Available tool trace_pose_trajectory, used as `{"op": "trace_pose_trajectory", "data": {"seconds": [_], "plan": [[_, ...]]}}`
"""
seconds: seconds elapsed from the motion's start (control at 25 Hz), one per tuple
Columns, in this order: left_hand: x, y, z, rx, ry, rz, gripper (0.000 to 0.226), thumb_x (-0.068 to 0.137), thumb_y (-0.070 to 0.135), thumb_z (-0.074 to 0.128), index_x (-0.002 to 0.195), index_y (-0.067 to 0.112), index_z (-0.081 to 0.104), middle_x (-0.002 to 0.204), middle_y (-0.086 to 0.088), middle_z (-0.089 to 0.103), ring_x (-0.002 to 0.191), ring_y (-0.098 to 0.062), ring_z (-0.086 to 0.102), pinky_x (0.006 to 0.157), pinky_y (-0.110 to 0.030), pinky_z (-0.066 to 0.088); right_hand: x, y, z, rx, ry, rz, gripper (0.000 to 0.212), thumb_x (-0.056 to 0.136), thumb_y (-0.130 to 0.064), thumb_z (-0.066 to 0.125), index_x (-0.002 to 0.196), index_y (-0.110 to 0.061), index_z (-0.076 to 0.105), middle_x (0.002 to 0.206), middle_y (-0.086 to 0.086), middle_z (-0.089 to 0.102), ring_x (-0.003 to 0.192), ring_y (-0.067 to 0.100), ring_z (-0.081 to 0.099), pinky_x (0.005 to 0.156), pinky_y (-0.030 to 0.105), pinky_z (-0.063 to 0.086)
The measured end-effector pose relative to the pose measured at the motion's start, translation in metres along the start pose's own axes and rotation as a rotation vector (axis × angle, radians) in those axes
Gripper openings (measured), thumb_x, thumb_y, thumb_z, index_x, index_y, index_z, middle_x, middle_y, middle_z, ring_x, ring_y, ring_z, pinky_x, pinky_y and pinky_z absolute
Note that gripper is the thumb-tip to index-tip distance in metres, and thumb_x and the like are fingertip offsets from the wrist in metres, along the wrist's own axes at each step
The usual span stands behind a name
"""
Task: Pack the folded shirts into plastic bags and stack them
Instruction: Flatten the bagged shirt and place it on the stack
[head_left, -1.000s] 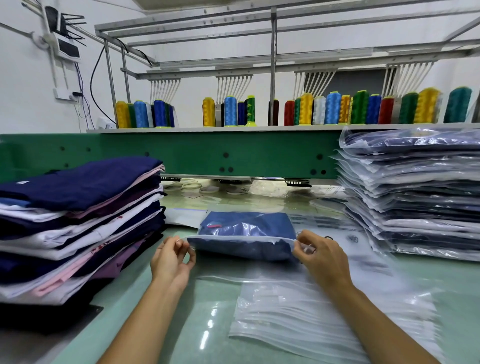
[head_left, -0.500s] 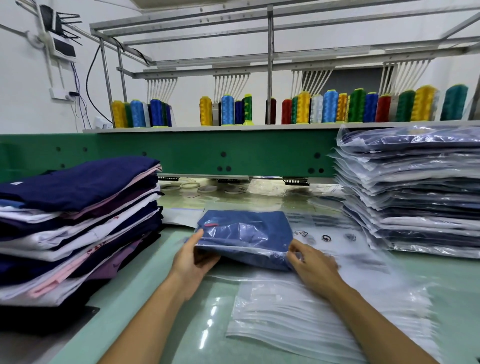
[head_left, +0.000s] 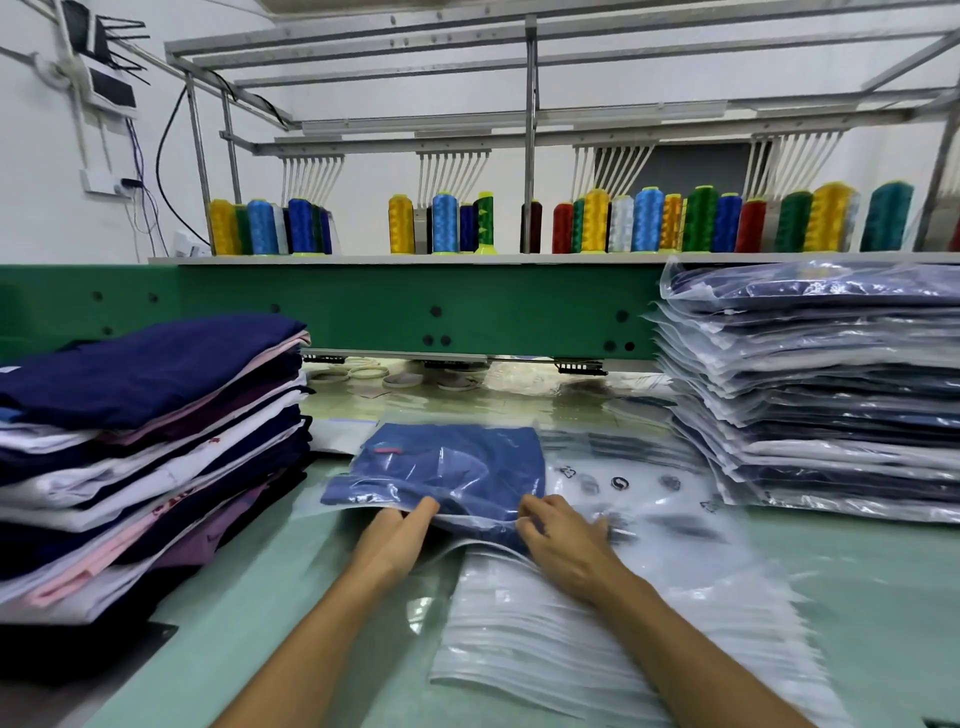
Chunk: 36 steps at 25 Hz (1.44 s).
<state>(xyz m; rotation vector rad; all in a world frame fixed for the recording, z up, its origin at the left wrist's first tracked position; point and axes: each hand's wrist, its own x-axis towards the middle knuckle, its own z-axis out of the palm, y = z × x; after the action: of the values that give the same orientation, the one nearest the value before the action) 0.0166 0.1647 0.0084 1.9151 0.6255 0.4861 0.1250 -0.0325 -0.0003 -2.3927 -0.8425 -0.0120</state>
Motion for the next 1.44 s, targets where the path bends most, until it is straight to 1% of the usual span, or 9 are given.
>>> {"op": "trace_pose_trajectory", "data": {"seconds": [0.32, 0.4, 0.52, 0.64, 0.8, 0.96, 1.16, 1.32, 1.44], "plan": [[0.015, -0.018, -0.027, -0.373, 0.322, -0.097, 0.034, 0.081, 0.037, 0.072, 0.070, 0.004, 0.069, 0.062, -0.002, 0.065, 0.065, -0.025, 0.058, 0.067, -0.036, 0.047, 0.008, -0.061, 0.041, 0.082, -0.028, -0.072, 0.020, 0.099, -0.039, 0.030, 0.096, -0.032, 0.049, 0.108, -0.008, 0.051, 0.100, 0.013, 0.049, 0.113, 0.071, 0.002], [0.018, -0.013, -0.027, -0.463, 0.324, -0.094, 0.029, 0.085, 0.029, 0.069, 0.070, 0.004, 0.072, 0.064, -0.004, 0.070, 0.067, -0.025, 0.062, 0.068, -0.036, 0.048, 0.008, -0.060, 0.038, 0.055, -0.002, -0.052, 0.021, 0.098, -0.040, 0.033, 0.093, -0.029, 0.051, 0.102, -0.010, 0.052, 0.096, 0.011, 0.049, 0.113, 0.070, 0.006], [0.025, 0.021, -0.023, -0.705, 0.249, -0.035, 0.025, 0.087, 0.012, 0.059, 0.063, 0.010, 0.061, 0.061, -0.005, 0.065, 0.066, -0.024, 0.057, 0.070, -0.036, 0.045, 0.008, -0.066, 0.028, 0.072, 0.024, -0.021, 0.033, 0.091, -0.050, 0.037, 0.086, -0.025, 0.057, 0.088, -0.009, 0.062, 0.086, 0.008, 0.056, 0.107, 0.063, 0.022], [0.029, 0.076, -0.021, -0.923, 0.082, 0.023, 0.018, 0.087, 0.014, 0.055, 0.069, 0.016, 0.056, 0.068, -0.006, 0.060, 0.070, -0.024, 0.056, 0.074, -0.037, 0.048, 0.008, -0.074, 0.005, 0.283, 0.040, -0.016, 0.048, 0.087, -0.061, 0.033, 0.082, -0.021, 0.060, 0.073, -0.011, 0.065, 0.071, 0.008, 0.058, 0.082, 0.041, 0.045], [0.023, 0.143, -0.020, -0.864, -0.176, 0.102, 0.011, 0.081, 0.025, 0.055, 0.075, 0.017, 0.060, 0.076, -0.009, 0.067, 0.070, -0.025, 0.066, 0.073, -0.038, 0.057, 0.026, -0.063, -0.044, 0.470, 0.352, 0.133, 0.036, 0.094, -0.048, 0.046, 0.077, -0.018, 0.054, 0.076, -0.003, 0.062, 0.072, 0.020, 0.057, 0.065, 0.039, 0.045], [0.008, 0.206, -0.019, -0.847, -0.305, 0.228, 0.019, 0.076, 0.022, 0.052, 0.058, 0.018, 0.058, 0.060, -0.005, 0.059, 0.054, -0.022, 0.058, 0.059, -0.029, 0.055, 0.043, -0.027, -0.101, 0.547, 0.435, 0.204, 0.026, 0.094, -0.043, 0.059, 0.086, -0.019, 0.054, 0.096, 0.009, 0.064, 0.080, 0.022, 0.055, 0.073, 0.039, 0.046], [-0.007, 0.260, -0.008, -0.846, -0.388, 0.388, 0.026, 0.081, 0.015, 0.048, 0.059, 0.019, 0.062, 0.060, -0.005, 0.059, 0.054, -0.019, 0.061, 0.057, -0.027, 0.056, 0.036, 0.022, -0.164, 0.738, 0.413, 0.325, 0.042, 0.097, -0.052, 0.057, 0.111, -0.013, 0.061, 0.112, 0.002, 0.063, 0.103, 0.023, 0.058, 0.087, 0.036, 0.044], [-0.018, 0.283, 0.006, -0.864, -0.467, 0.456, 0.053, 0.087, 0.003, 0.037, 0.046, 0.017, 0.067, 0.053, -0.003, 0.062, 0.048, -0.014, 0.063, 0.050, -0.019, 0.053, 0.017, 0.059, -0.200, 0.965, 0.364, 0.348, 0.029, 0.097, -0.056, 0.052, 0.103, -0.031, 0.063, 0.078, -0.016, 0.068, 0.075, 0.001, 0.061, 0.081, 0.024, 0.044], [-0.026, 0.286, 0.021, -0.885, -0.452, 0.483, 0.067, 0.090, -0.005, 0.027, 0.036, 0.011, 0.062, 0.045, 0.003, 0.059, 0.041, -0.007, 0.060, 0.046, -0.013, 0.049, -0.001, 0.083, -0.205, 1.027, 0.288, 0.391, 0.045, 0.084, -0.068, 0.063, 0.106, -0.029, 0.072, 0.091, -0.010, 0.076, 0.095, 0.012, 0.067, 0.087, 0.031, 0.050]]}}
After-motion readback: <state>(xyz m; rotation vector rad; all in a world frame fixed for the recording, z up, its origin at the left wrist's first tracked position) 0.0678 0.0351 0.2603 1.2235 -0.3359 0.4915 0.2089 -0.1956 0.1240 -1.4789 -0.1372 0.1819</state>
